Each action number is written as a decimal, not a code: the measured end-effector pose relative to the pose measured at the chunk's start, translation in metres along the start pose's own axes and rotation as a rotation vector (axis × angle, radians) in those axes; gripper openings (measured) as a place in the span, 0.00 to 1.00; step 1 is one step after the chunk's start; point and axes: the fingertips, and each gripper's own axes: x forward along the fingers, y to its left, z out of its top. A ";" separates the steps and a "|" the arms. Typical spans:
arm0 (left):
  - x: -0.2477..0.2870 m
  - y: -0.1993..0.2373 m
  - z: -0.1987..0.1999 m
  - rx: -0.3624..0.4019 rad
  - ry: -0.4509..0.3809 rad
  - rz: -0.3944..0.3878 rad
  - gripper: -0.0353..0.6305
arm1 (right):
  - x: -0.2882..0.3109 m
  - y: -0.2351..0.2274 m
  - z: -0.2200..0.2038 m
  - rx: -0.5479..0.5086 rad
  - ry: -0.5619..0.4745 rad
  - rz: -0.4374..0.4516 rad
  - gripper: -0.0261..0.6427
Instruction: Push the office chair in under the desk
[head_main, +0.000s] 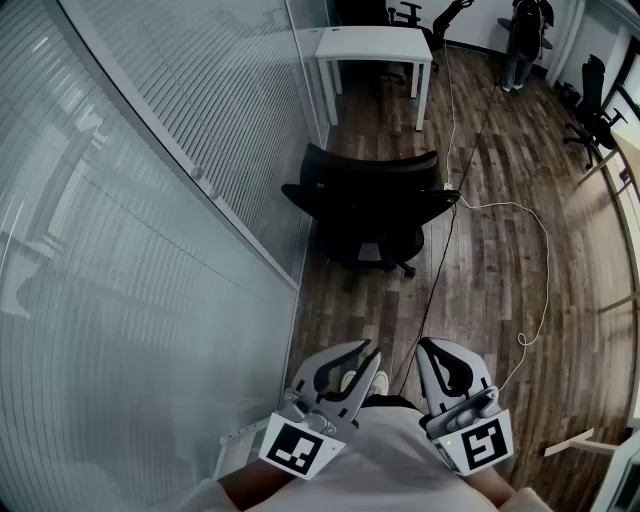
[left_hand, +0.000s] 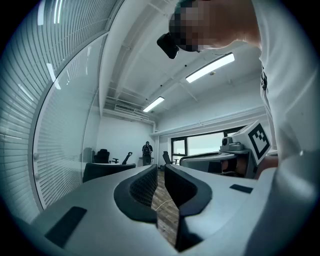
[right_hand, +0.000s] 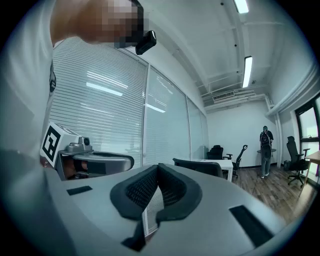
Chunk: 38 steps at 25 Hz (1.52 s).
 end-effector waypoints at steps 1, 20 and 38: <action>0.002 0.000 0.001 0.000 -0.003 0.001 0.15 | 0.000 -0.001 0.000 0.000 0.001 0.001 0.08; 0.040 -0.035 -0.011 -0.004 0.030 0.025 0.15 | -0.024 -0.039 -0.010 0.034 0.010 0.057 0.08; 0.071 0.000 -0.013 0.035 0.050 0.042 0.15 | 0.015 -0.067 -0.011 0.015 -0.009 0.066 0.08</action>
